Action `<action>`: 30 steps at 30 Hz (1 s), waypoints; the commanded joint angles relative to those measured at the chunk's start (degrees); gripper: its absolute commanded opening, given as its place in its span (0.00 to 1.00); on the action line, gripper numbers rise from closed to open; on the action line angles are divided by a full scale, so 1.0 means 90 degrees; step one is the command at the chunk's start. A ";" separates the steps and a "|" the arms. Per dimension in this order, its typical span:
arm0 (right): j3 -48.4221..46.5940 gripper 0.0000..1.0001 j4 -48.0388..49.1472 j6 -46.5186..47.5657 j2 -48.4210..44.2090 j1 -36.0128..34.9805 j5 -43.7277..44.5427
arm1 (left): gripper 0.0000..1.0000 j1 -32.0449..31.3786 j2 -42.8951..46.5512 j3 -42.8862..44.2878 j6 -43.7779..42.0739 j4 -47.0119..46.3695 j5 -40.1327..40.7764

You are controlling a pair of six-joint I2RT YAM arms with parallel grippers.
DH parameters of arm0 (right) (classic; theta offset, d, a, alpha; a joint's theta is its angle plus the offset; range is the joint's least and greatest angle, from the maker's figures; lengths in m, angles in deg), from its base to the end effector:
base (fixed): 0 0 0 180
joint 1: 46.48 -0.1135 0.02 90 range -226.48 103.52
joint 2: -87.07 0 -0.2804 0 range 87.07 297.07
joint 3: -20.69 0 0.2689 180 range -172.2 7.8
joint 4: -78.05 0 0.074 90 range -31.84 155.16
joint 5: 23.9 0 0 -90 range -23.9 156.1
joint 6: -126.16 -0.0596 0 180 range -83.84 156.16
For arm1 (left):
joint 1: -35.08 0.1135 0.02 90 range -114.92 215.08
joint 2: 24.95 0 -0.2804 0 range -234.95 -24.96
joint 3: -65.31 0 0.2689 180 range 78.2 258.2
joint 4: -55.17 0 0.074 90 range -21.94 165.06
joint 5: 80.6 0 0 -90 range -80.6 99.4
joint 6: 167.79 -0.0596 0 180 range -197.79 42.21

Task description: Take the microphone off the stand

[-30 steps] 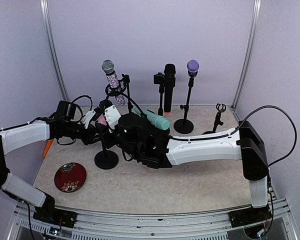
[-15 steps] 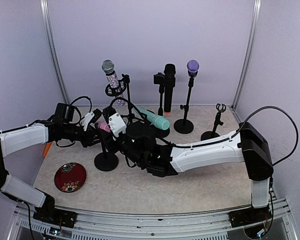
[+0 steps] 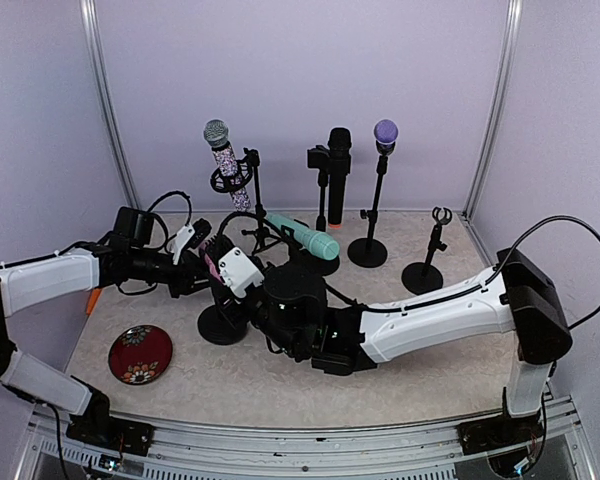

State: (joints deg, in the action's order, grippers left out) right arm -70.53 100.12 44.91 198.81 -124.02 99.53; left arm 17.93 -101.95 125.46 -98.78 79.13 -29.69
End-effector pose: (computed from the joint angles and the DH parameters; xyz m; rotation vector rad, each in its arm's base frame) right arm 0.1398 0.4805 0.2830 -0.6880 1.4108 0.4988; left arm 0.2806 -0.1259 0.2302 1.0401 1.9317 -0.7351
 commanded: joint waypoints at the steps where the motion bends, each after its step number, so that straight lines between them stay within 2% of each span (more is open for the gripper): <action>1: 0.0161 0.00 0.1085 0.0771 -0.1061 -0.0631 0.0609 | 0.00 0.0285 -0.0064 -0.0007 0.0376 -0.0428 0.1625; 11: 0.0368 0.00 0.1074 0.1244 -0.1458 -0.0988 0.0999 | 0.00 0.0166 -0.0182 -0.0020 0.0306 -0.0507 0.1931; 18: 0.0580 0.00 0.0852 0.1124 -0.1790 -0.1124 0.1110 | 0.00 0.0072 -0.0153 -0.0098 0.0215 -0.0577 0.1961; 30: 0.0754 0.00 0.0592 0.1170 -0.2131 -0.1421 0.1392 | 0.00 -0.0019 -0.0139 -0.0148 0.0182 -0.0582 0.1509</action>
State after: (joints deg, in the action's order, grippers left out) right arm -63.45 96.93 54.51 189.52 -130.64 109.19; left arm 13.59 -101.68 125.38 -99.52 74.89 -31.48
